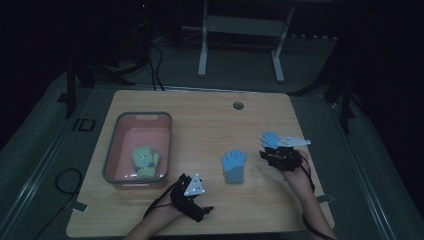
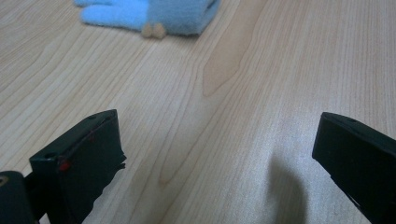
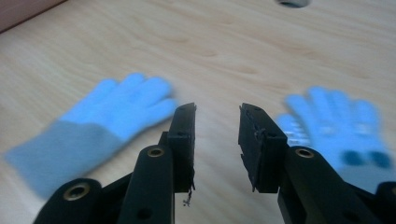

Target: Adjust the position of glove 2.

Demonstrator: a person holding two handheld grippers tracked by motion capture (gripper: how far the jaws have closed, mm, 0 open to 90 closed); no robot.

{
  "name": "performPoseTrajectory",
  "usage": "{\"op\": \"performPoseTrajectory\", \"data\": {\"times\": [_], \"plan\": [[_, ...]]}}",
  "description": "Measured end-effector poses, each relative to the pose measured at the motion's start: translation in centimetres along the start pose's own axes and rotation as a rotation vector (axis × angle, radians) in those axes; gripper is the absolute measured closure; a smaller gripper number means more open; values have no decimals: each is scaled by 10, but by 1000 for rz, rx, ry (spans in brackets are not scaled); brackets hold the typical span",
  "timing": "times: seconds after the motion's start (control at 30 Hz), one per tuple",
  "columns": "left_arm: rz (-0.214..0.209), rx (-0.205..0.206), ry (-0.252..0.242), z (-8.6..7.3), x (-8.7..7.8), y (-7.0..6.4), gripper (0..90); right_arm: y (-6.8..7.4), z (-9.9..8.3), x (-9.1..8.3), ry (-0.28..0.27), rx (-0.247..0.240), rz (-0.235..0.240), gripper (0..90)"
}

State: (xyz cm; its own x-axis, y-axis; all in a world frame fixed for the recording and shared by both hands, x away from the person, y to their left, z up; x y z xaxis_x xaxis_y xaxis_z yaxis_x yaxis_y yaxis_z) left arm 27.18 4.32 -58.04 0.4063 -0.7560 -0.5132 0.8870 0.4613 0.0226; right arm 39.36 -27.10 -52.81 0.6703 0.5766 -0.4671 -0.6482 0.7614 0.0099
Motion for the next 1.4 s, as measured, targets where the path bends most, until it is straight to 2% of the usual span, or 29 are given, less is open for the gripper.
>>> {"op": "performPoseTrajectory", "data": {"times": [0.17,0.33,0.6,0.83,0.93,1.03,1.17,1.3,1.4], "plan": [[1,0,-1,0,0,0,19,-31,-1,-5,7,5,-49,663],[0,3,0,-1,0,0,19,-58,-4,-2,13,16,-98,660],[1,5,1,-1,0,0,19,-76,-17,15,44,19,-106,637],[-2,5,3,-1,1,0,19,-81,-32,26,100,21,-98,619],[-1,6,6,-2,1,0,19,-81,-33,26,95,17,-104,627],[-1,6,6,-2,1,0,19,-80,-33,27,101,14,-103,674],[-1,7,9,-2,1,0,19,-79,-34,27,99,17,-111,813],[4,10,12,-3,1,0,19,-70,-32,27,110,23,-164,854],[6,10,8,-2,1,0,18,-64,-29,23,98,77,-206,867]]}}
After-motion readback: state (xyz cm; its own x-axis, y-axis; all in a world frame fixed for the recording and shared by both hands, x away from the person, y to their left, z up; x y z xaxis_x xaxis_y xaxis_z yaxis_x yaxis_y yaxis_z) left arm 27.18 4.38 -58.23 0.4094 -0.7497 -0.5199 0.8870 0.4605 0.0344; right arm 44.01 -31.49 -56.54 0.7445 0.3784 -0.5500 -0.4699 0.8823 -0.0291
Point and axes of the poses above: each handheld gripper's, and its own axes: x roughly forward along the jaws, z roughly out of its top, y roughly to its left, the point moved 3 cm from there along x, roughly forward along the jaws, and after that the axes turned 10 degrees about -y, right-handed, at the moved point
